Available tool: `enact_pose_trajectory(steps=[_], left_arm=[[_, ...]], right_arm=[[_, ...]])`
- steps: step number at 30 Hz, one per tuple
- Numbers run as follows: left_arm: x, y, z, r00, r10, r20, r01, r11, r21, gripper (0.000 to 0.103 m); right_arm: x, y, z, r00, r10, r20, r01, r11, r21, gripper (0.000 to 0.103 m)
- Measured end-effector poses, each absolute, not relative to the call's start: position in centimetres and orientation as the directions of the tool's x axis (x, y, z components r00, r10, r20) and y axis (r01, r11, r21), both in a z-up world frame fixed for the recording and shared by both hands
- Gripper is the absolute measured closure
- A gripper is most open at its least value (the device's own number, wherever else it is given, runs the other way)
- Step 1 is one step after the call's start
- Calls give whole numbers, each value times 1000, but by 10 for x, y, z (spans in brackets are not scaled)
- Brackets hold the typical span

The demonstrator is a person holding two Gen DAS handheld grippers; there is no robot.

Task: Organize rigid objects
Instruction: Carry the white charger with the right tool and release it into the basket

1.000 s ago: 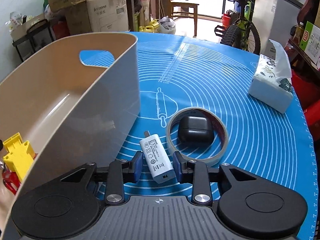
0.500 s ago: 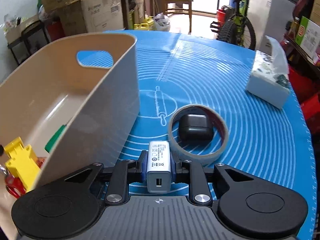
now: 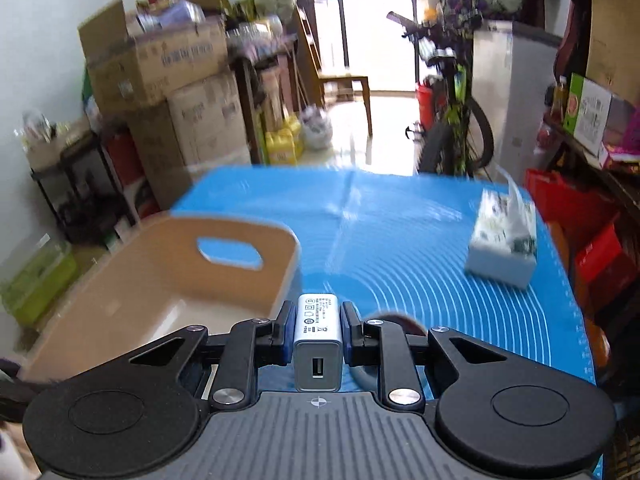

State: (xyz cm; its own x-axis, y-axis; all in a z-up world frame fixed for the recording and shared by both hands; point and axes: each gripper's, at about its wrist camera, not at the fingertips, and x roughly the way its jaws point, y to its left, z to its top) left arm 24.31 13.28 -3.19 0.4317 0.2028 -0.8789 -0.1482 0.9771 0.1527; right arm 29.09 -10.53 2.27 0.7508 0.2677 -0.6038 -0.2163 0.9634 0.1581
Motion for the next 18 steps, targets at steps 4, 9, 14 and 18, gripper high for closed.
enact_pose_trajectory(steps=[4,9,14,18], left_arm=[[243,133,-32,432,203,-879,-148,977,153,87],[243,133,-31,432,204,-879,-147,977,155,87],[244,133,-29,432,205,-878,-145,977,157,87],[244,133,-29,433,206,-878,-143,977,158,87]], right_arm=[[283,-89,35,760,319,-566,-269,947,173,71],[283,-61,24,722,360,-591,-326,930,168,71],[282,-36,2,680,360,-639,-362,922,134,71],[279,-22,-11,647,346,-680,-386,917,99,71]])
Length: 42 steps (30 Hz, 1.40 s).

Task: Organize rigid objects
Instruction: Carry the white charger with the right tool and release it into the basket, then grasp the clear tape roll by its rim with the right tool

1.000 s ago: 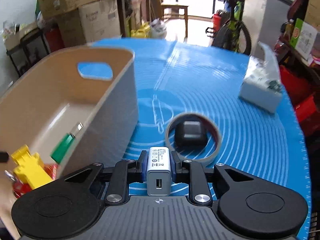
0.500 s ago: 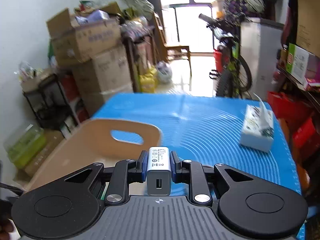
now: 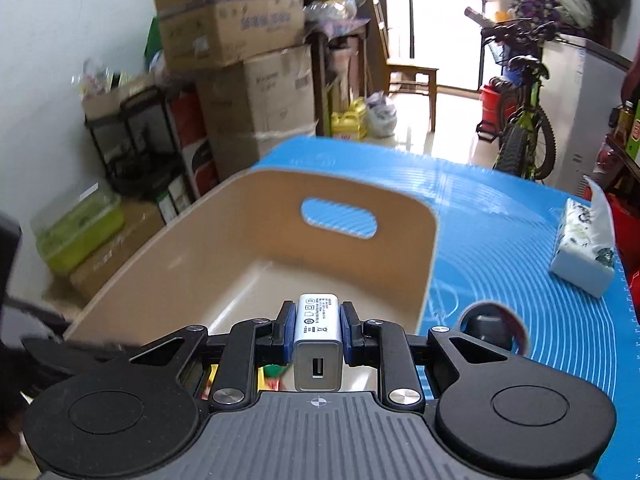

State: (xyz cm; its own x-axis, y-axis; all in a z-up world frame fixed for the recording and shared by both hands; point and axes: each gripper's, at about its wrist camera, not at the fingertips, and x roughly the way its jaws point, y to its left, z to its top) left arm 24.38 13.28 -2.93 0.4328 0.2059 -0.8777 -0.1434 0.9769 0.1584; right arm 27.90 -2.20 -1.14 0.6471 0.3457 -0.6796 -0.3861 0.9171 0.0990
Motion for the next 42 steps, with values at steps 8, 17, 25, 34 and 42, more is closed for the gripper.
enact_pose_trajectory(steps=[8,17,25,34,42], left_arm=[[244,132,-29,433,207,-877,-143,977,160,87],[245,133,-29,434,207,-877,-142,977,161,87],[244,133,-30,433,208,-877,-142,977,161,87],[244,134,-26,432,210,-877,-143,976,163,87],[243,136,-26,432,212,-877,-142,976,165,86]], right_arm=[[274,-9,-24,617,305,-726,-417,909,27,71],[280,-29,-12,613,345,-711,-380,917,118,52],[294,-87,15,706,304,-639,-239,953,189,46],[323,-144,-10,734,112,-670,-25,990,137,46],[347,-164,-70,645,18,-764,57,996,71,47]])
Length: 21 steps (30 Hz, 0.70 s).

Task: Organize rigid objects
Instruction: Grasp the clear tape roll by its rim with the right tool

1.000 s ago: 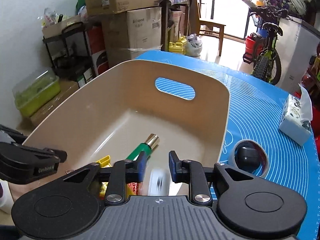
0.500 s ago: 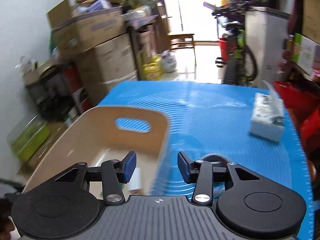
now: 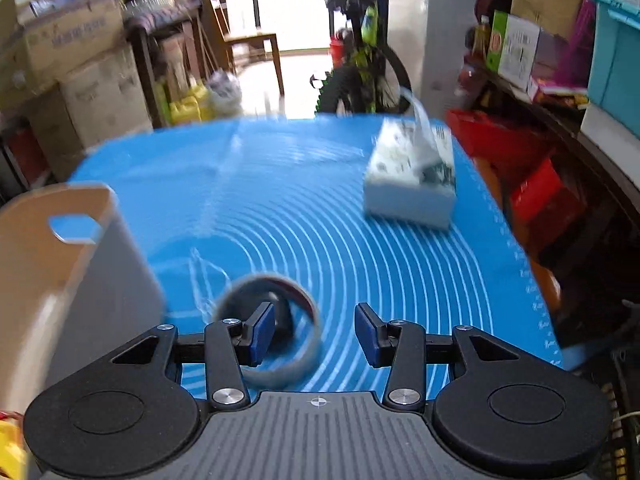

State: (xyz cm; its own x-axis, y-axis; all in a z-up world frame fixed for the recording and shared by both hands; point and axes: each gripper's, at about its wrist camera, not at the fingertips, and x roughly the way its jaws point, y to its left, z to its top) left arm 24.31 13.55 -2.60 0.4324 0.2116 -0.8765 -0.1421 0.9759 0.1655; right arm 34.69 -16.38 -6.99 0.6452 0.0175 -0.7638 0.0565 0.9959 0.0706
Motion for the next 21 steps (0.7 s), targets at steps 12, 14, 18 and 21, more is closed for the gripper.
enact_pose_trajectory(steps=[12,14,18,21], left_arm=[[242,135,-26,433,212,-876,-141,976,166,86],[242,136,-26,433,213,-876,-140,976,168,86],[242,136,-26,433,213,-876,-140,976,168,86],[242,136,-26,433,213,-876,-141,976,168,86]], right_arm=[[355,-160,-103,614,10,-789,66,996,64,57],[356,-160,-104,612,31,-791,64,994,88,68],[355,-153,-104,610,27,-792,47,996,70,81],[354,-153,-104,611,22,-791,58,996,72,82]])
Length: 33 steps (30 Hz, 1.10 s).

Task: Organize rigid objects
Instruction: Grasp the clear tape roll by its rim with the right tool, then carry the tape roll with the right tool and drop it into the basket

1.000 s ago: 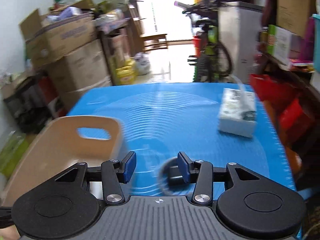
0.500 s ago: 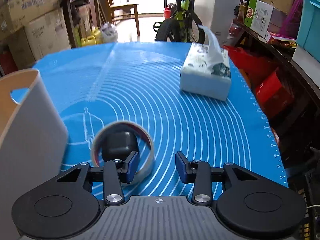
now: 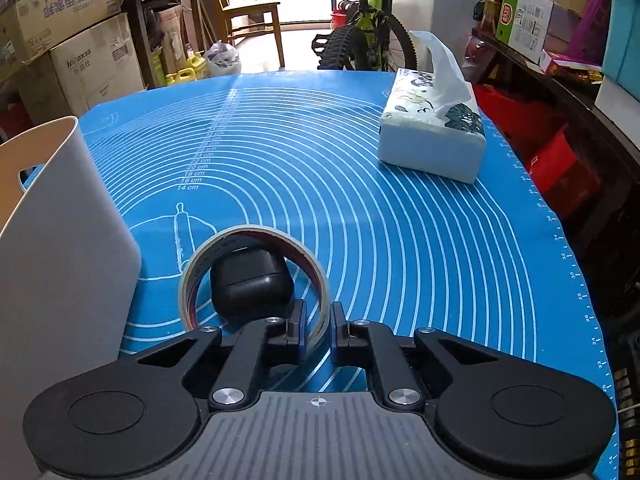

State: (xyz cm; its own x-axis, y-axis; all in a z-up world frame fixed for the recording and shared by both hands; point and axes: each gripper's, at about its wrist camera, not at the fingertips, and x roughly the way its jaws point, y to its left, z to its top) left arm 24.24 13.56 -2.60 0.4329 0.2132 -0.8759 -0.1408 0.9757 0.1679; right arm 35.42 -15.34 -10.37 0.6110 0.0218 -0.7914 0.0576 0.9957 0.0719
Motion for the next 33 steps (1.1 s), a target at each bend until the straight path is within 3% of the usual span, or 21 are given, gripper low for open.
enact_pose_trajectory(steps=[24,33], left_arm=[[241,136,-27,432,217,-875,-143,975,171,86],[241,136,-27,432,219,-875,-143,974,173,86]], right_arm=[[331,-168,-43,742,49,-669,101,978,183,86],[303,-139,11,826,164,-540,-36,970,241,86]])
